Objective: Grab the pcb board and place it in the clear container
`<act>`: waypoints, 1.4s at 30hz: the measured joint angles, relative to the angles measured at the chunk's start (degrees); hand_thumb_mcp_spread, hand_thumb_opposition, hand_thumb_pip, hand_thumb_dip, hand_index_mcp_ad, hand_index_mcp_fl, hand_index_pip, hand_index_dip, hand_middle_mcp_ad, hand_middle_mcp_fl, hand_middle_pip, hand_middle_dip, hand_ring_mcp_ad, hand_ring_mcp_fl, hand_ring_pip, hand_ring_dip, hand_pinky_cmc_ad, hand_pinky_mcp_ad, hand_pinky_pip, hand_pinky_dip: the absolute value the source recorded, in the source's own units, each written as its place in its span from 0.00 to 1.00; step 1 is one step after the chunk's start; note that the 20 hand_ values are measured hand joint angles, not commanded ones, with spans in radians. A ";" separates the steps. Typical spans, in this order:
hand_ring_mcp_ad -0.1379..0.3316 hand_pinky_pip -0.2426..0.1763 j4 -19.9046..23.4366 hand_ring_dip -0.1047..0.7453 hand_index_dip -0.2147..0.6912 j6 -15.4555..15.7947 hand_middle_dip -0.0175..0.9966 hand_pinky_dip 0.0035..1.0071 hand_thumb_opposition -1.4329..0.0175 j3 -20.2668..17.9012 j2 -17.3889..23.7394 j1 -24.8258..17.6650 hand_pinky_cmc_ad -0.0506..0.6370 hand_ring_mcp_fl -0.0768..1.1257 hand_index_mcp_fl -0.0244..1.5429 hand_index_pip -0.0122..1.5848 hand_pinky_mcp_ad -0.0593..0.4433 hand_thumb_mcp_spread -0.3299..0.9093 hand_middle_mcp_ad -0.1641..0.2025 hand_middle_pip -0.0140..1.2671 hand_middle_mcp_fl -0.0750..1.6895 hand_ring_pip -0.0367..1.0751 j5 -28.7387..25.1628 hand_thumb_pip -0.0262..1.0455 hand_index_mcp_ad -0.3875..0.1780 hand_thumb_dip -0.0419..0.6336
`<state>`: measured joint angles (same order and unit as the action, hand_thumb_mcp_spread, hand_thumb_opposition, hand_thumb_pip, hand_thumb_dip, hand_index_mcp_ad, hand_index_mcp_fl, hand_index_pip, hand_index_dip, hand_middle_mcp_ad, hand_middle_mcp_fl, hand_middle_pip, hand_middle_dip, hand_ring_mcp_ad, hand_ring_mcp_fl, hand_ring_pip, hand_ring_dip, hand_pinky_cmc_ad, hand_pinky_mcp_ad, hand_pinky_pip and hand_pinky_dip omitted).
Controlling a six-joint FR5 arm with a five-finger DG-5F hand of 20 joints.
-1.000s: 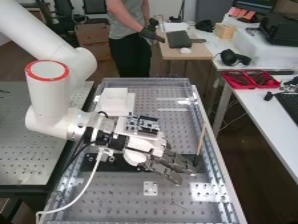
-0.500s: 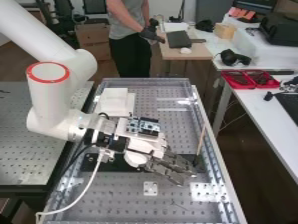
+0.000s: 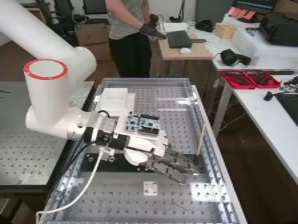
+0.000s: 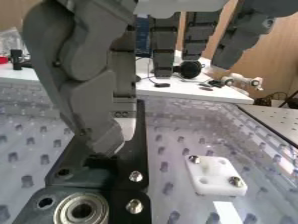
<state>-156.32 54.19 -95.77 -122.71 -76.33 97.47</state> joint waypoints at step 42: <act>0.56 0.40 10.38 0.14 0.19 -18.17 0.14 0.25 0.33 -2.93 8.76 -20.93 0.53 0.08 0.37 0.94 0.47 0.63 0.71 0.12 0.13 0.11 5.71 0.64 0.44 0.41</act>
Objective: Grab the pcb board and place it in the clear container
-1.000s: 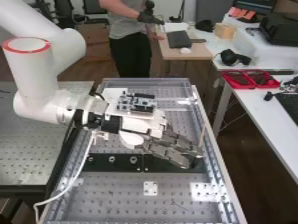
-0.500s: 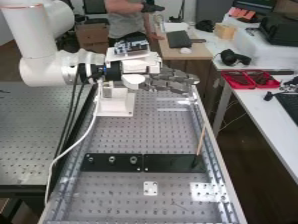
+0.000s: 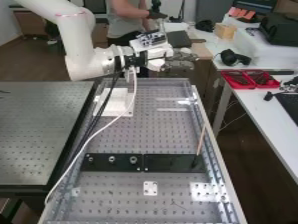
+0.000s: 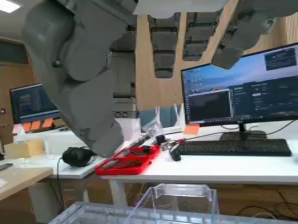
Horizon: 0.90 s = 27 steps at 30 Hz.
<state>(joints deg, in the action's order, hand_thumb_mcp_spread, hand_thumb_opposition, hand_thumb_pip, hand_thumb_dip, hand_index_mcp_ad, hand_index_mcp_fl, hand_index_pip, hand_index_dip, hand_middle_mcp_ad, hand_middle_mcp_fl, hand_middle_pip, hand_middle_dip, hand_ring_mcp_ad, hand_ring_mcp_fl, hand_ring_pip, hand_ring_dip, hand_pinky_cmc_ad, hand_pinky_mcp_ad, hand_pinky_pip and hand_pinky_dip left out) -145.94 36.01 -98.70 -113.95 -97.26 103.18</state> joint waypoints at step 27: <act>0.56 0.40 -4.67 0.14 0.24 -0.42 0.14 0.25 0.34 3.90 -8.97 -2.01 0.53 0.07 0.35 0.88 0.48 0.64 0.72 0.12 0.13 0.11 -9.07 0.64 0.43 0.42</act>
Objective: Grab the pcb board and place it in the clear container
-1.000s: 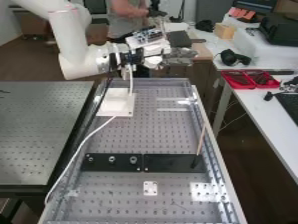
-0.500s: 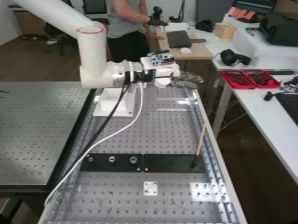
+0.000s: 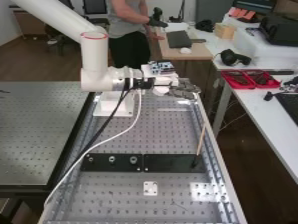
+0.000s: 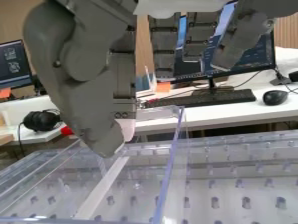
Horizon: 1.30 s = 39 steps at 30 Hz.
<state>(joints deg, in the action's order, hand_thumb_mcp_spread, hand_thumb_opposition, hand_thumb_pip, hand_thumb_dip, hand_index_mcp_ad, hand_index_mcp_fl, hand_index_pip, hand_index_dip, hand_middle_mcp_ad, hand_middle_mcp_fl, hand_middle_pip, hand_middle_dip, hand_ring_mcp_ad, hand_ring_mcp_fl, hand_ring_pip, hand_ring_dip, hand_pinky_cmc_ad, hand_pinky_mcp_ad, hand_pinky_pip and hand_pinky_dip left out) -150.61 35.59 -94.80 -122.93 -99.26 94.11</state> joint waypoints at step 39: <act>0.56 0.33 -12.72 0.15 0.24 0.86 0.14 0.53 0.40 -6.71 23.32 14.82 0.54 0.06 0.03 0.65 0.54 0.55 0.71 0.11 0.04 0.11 -3.85 0.63 0.42 0.42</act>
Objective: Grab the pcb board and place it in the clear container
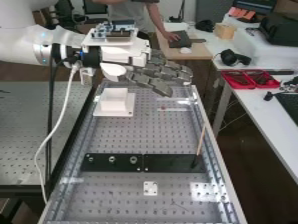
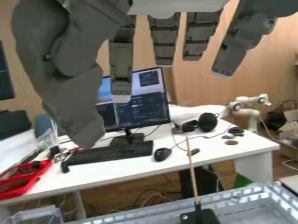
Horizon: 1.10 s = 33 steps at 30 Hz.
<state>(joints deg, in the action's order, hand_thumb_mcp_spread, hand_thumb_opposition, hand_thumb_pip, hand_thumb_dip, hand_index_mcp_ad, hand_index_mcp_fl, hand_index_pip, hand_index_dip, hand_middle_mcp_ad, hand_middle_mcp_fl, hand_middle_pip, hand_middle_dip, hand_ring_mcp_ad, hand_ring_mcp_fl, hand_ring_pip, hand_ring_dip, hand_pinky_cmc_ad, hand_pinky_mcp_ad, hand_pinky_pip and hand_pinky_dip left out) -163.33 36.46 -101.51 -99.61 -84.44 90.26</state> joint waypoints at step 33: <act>0.56 0.33 -3.91 0.15 0.26 1.79 0.14 0.57 0.42 1.35 3.21 1.25 0.55 0.06 0.03 0.60 0.61 0.53 0.71 0.11 0.04 0.10 -2.34 0.60 0.43 0.41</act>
<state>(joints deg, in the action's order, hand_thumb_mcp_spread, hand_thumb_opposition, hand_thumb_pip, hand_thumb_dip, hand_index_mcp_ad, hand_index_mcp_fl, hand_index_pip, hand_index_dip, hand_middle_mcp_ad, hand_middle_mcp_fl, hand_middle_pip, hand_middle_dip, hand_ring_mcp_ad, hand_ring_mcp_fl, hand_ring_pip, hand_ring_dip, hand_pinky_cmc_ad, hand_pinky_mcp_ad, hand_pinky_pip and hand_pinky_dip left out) -167.23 38.24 -100.17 -96.39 -83.20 87.92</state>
